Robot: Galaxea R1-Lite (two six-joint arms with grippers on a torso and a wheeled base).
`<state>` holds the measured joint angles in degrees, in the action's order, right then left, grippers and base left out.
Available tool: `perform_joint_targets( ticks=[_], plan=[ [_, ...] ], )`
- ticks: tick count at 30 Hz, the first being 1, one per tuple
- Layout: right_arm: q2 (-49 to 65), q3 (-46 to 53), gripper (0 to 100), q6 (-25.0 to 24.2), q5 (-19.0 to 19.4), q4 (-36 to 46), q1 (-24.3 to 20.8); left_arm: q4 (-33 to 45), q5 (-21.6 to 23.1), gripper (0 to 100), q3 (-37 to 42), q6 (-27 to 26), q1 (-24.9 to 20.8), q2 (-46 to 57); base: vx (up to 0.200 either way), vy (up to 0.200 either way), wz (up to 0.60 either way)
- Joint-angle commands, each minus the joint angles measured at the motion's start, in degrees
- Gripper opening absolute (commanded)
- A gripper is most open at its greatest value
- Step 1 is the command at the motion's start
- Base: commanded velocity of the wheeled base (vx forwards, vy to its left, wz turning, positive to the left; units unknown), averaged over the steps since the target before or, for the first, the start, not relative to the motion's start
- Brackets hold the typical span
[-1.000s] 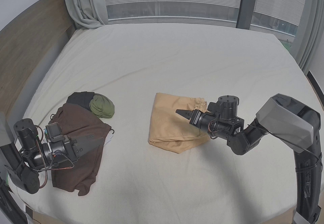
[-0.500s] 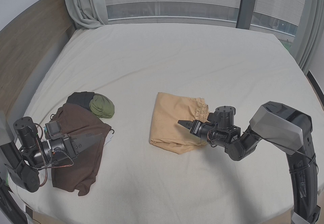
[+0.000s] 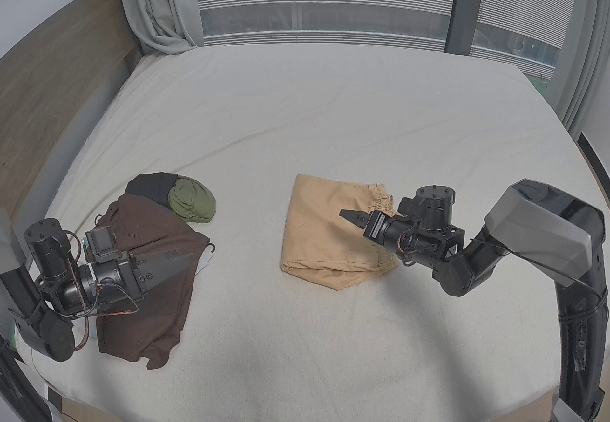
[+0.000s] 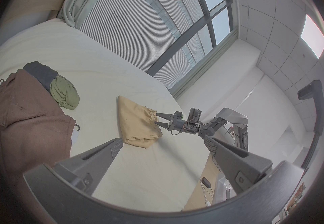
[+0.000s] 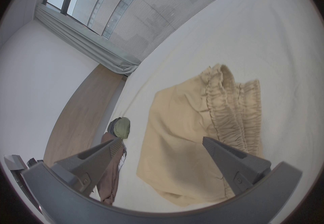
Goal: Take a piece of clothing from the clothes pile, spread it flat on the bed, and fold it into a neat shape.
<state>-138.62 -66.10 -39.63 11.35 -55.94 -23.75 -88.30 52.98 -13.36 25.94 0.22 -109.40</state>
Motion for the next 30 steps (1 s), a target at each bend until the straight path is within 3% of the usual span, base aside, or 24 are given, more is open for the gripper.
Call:
perform_joint_targets(
  ticks=[1,6,9,11,14,18,26,30],
  plan=[
    [6.2,3.8,100,0.3,-0.1,-0.3,0.4,0.0,0.5,100,0.1,0.1,-0.6,0.9,0.000,0.000,0.00],
    [13.2,8.6,100,1.0,-0.3,-0.2,0.5,0.0,0.7,100,0.7,0.2,-2.9,1.6,0.000,0.000,0.00],
    [16.1,11.1,100,3.3,-0.2,-0.2,0.9,0.0,1.2,100,1.2,0.6,-4.4,1.6,0.000,0.000,0.00],
    [19.9,15.5,100,8.6,-0.3,-0.2,2.2,0.0,2.0,100,2.2,0.9,-6.1,2.1,0.000,0.000,0.00],
    [24.0,20.0,100,12.2,-0.4,0.2,3.5,0.0,2.2,100,2.7,0.9,-7.4,3.4,0.000,0.000,0.00],
    [30.5,26.8,100,12.6,-1.3,-0.3,4.2,0.0,2.3,100,3.3,1.0,-9.1,6.2,0.000,0.000,0.00],
    [42.0,41.0,100,17.0,-1.5,-4.4,8.4,0.0,2.3,100,6.6,1.0,-12.0,13.9,0.000,0.000,0.00],
    [50.9,49.3,100,23.0,-2.6,-4.9,12.7,0.3,2.2,100,8.8,1.2,-13.7,22.6,0.000,0.000,0.00]
  ],
)
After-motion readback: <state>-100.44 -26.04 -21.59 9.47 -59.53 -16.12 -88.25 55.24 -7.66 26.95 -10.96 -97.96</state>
